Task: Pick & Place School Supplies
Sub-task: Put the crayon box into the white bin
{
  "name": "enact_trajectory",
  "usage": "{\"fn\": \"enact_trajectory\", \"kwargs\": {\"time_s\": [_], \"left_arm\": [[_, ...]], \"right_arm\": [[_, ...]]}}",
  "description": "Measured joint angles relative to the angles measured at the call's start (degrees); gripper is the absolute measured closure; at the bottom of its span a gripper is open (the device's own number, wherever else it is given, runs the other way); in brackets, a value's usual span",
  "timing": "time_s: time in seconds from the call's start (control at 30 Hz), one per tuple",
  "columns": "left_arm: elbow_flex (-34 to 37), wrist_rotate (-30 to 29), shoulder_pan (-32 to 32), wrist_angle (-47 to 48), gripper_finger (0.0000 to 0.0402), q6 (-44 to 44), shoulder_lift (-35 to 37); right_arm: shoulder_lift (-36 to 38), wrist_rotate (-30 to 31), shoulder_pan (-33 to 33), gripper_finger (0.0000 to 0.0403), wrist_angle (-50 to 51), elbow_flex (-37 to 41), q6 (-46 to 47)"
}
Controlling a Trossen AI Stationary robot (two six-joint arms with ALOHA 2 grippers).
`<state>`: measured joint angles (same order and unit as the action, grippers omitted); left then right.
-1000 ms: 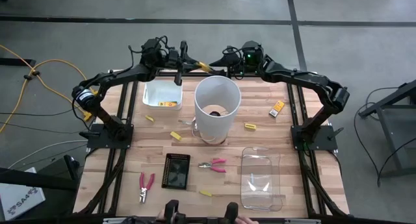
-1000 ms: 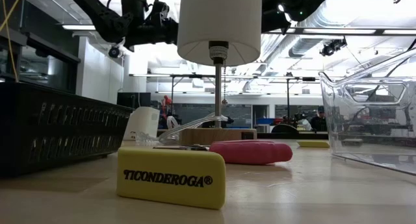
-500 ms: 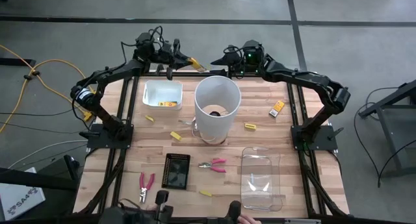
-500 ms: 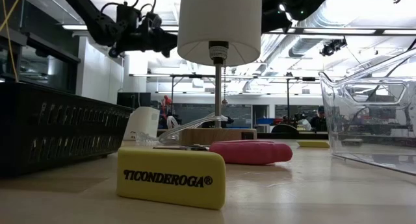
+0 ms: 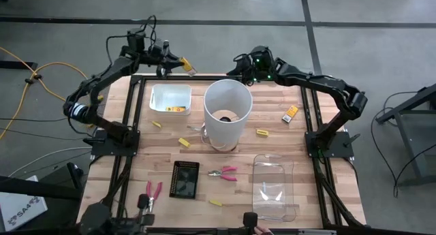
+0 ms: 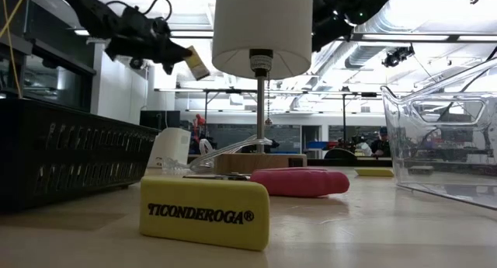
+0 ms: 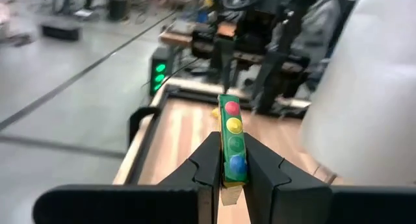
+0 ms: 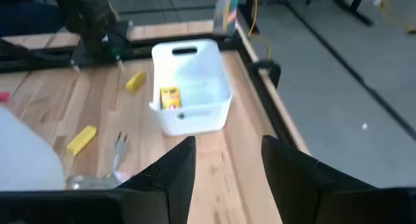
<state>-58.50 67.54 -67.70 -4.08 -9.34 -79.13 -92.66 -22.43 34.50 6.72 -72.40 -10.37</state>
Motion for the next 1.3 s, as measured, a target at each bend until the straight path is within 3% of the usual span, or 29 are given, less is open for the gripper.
{"fn": "enact_trajectory", "kwargs": {"time_s": [0.23, 0.4, 0.5, 0.73, 1.1, 1.3], "left_arm": [[0.0, -12.0, -0.1, 23.8, 0.0364, -12.1, 6.8], [0.0, -15.3, -0.1, 34.9, 0.0364, -13.9, 7.1], [0.0, -20.2, 0.4, 39.5, 0.0364, -14.5, 7.1], [0.6, -35.7, 4.2, 44.5, 0.0364, -12.0, 7.1], [4.3, -47.4, 12.1, 43.6, 0.0364, -10.2, 6.9], [6.2, -57.7, 13.9, 43.0, 0.0363, -7.0, 6.2]], "right_arm": [[0.0, -0.2, -0.1, 0.0236, 4.7, 0.0, 2.0], [0.0, -0.2, -0.8, 0.0236, 7.7, 0.0, 2.7], [0.0, -0.2, -1.5, 0.0236, 9.4, 0.0, 2.7], [0.0, -0.2, -3.2, 0.0236, 11.3, 0.0, 2.7], [0.0, -0.3, -4.3, 0.0236, 15.6, 0.0, 4.8], [0.0, -0.1, -5.6, 0.0236, 16.3, 0.0, 4.8]]}}
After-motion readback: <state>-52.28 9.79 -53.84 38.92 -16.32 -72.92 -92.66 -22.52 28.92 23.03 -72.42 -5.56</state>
